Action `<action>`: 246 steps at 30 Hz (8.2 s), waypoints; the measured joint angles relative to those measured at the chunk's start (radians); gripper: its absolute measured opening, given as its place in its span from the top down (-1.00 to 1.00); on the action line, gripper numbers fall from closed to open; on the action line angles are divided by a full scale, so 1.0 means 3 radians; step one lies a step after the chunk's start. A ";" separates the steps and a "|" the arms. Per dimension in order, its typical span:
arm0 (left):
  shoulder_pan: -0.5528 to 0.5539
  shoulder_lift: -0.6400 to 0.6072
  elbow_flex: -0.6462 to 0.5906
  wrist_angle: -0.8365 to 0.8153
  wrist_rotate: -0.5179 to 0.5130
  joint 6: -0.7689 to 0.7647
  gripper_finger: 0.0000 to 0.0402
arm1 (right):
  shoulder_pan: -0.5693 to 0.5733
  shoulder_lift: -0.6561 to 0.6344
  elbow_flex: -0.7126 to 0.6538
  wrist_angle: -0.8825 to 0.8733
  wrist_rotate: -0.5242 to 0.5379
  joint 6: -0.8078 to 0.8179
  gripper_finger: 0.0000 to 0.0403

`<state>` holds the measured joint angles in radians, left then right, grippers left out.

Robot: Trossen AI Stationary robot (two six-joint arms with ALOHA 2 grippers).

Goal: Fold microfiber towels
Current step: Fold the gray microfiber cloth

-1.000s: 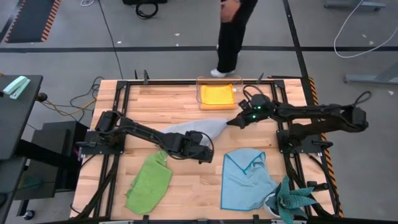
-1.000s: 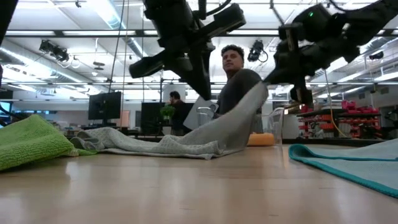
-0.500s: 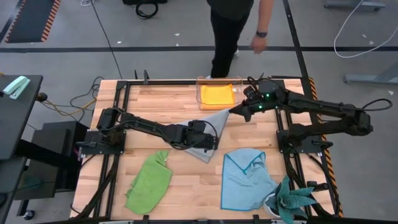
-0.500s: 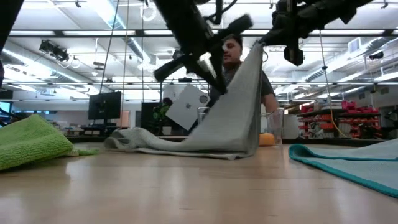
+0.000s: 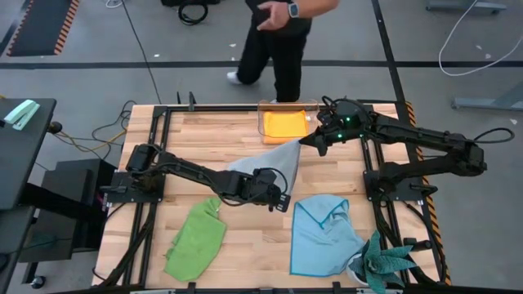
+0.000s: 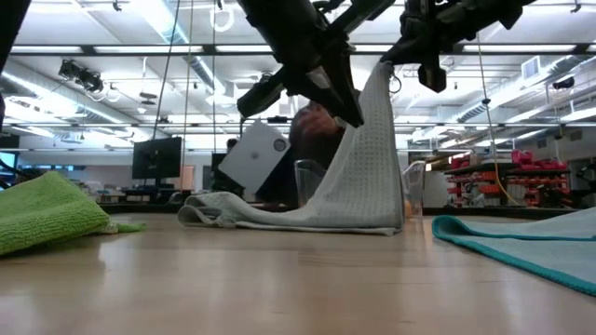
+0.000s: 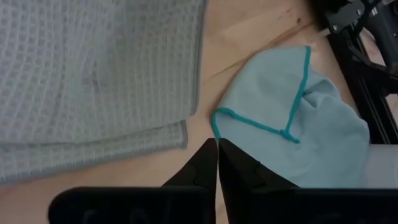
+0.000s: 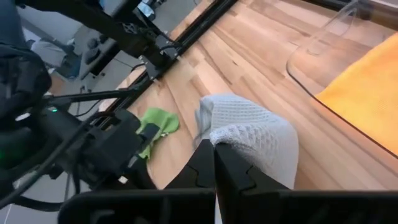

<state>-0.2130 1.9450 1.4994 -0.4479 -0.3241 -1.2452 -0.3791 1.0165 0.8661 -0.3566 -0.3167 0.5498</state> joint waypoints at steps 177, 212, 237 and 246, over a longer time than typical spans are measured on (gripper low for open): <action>0.0505 -0.0035 0.0000 0.0892 -0.0979 0.0550 0.97 | -0.0165 0.1006 0.3141 -0.2315 -0.1005 -0.1262 1.00; -0.0001 -0.0654 0.0001 0.0862 -0.1494 0.1169 0.88 | 0.0193 0.1297 0.3140 -0.2900 -0.0563 -0.1842 1.00; -0.0025 -0.0092 -0.0001 0.1392 -0.1347 0.0781 0.89 | 0.0087 0.1542 0.3136 -0.2240 -0.1028 -0.1456 1.00; -0.0097 -0.0090 -0.0001 0.1176 -0.1243 0.0640 0.76 | 0.0019 0.1540 0.3234 -0.2201 -0.1072 -0.1453 1.00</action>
<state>-0.2422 1.9179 1.4990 -0.0952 -0.6971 -1.0533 -0.3735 1.4786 1.8363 -1.0170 -0.6384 0.1139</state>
